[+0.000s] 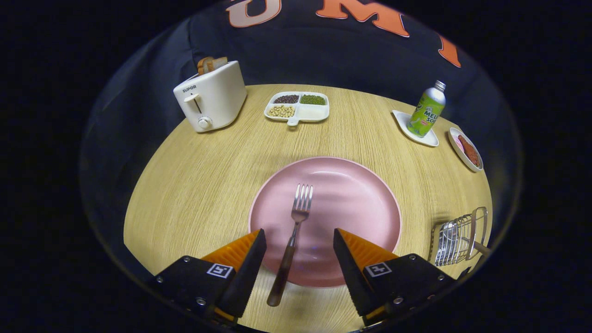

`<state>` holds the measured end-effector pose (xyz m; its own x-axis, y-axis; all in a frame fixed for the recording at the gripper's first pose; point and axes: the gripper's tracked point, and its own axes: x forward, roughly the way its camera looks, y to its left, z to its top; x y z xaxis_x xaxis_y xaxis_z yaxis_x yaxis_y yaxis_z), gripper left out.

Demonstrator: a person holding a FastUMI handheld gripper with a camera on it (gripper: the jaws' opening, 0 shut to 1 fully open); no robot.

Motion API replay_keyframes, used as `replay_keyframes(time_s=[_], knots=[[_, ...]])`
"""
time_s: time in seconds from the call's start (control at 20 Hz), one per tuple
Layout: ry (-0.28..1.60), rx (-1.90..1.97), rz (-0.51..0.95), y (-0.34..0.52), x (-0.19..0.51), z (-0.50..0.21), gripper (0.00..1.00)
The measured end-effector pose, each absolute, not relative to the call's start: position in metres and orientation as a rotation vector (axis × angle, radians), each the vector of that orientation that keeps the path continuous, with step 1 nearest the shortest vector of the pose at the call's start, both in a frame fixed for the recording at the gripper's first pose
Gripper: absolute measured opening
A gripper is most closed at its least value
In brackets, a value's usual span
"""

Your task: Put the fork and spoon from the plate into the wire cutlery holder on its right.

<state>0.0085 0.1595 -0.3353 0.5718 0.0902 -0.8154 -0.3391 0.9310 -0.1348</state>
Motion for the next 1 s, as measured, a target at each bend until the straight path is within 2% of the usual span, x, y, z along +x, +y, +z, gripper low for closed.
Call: replay_keyframes(time_s=[0.3,0.6,0.7,0.75,1.0], knots=[[0.981,-0.275,0.251,0.162,0.004,-0.353,0.65],[1.027,-0.271,0.244,0.159,0.000,-0.364,0.37],[1.016,-0.280,0.222,0.154,0.003,-0.361,0.22],[1.009,-0.266,0.219,0.154,0.005,-0.359,0.09],[0.988,-0.219,0.236,0.152,0.008,-0.332,0.07]])
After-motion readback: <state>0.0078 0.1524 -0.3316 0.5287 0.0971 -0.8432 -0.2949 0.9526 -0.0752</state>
